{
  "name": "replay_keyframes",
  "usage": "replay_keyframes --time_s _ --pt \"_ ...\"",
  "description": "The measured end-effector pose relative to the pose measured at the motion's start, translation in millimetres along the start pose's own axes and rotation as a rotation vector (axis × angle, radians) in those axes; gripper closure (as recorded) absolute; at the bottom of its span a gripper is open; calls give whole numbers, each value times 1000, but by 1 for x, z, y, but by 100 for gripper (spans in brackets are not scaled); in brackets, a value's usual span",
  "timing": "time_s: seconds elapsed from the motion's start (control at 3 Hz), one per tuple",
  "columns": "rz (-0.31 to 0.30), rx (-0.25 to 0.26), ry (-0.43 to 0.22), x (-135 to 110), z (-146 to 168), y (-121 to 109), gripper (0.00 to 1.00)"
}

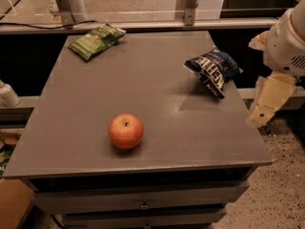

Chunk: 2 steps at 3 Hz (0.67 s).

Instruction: Move blue chip bag near green jalapeno chip bag

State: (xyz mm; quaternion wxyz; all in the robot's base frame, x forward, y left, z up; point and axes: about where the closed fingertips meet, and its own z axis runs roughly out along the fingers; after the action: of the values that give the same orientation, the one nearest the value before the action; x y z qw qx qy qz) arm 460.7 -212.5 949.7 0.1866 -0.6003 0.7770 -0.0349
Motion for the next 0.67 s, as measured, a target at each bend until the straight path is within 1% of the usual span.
replay_keyframes --time_s 0.33,0.67 --pt "14 32 -29 -9 33 -23 0" --pt "55 77 -56 -15 63 -51 0"
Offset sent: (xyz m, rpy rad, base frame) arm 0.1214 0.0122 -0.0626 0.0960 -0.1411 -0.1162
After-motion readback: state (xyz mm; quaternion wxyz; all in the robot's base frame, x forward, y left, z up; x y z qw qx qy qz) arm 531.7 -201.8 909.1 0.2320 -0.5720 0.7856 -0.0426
